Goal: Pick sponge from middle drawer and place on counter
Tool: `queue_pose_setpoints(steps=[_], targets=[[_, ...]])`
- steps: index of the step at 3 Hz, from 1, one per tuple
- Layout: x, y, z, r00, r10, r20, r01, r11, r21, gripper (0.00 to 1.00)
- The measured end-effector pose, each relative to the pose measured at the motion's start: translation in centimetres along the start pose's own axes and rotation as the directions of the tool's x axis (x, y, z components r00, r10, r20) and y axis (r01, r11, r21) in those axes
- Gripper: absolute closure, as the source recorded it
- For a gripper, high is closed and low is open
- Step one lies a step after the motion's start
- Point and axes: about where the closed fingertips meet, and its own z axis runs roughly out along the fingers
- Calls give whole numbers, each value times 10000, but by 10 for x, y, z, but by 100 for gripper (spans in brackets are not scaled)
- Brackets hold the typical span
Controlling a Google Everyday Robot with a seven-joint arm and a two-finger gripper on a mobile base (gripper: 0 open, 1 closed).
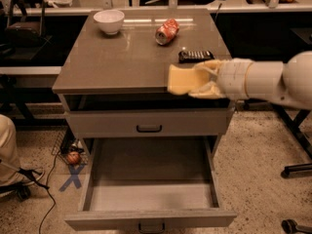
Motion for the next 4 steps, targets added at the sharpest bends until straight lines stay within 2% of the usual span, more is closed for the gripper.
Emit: queue_pose_setpoints(steps=[1, 2, 3, 4], targets=[[-20, -35, 22, 9990, -430, 95, 433, 9986, -303, 100], [-46, -66, 64, 9993, -348, 103, 355, 9960, -820, 100], [-63, -75, 88, 9999, -121, 101, 133, 9920, -1256, 100], [-77, -73, 120, 9997, 233, 68, -218, 9856, -1678, 100]])
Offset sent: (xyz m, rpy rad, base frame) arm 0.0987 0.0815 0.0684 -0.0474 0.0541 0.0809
